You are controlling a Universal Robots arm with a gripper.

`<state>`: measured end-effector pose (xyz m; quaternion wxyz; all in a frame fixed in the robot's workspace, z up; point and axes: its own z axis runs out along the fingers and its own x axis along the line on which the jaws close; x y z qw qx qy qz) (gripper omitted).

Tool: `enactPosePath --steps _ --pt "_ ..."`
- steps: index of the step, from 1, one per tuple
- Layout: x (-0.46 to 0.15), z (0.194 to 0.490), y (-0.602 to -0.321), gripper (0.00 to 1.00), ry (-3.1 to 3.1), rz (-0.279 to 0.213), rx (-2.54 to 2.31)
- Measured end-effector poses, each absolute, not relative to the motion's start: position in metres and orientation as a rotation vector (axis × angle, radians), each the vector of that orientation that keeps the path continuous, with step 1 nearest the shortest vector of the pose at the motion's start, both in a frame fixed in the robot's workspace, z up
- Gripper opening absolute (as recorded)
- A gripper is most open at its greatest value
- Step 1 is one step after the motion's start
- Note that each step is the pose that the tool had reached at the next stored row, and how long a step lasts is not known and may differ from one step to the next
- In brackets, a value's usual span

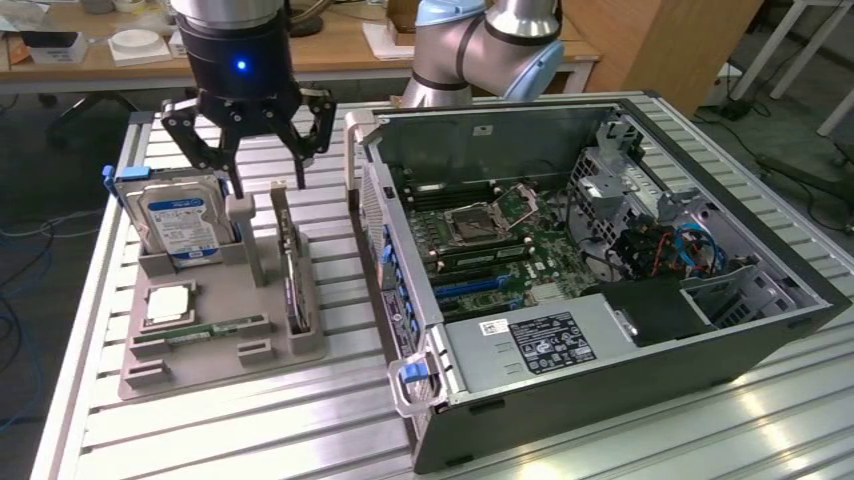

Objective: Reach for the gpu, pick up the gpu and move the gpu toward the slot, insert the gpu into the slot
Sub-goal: 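Pick up the gpu and move the gpu toward the slot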

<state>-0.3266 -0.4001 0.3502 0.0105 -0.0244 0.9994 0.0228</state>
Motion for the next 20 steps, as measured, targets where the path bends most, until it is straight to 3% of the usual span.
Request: enactPosePath --steps 20 --pt "-0.327 0.314 -0.401 0.65 3.120 0.072 -0.076"
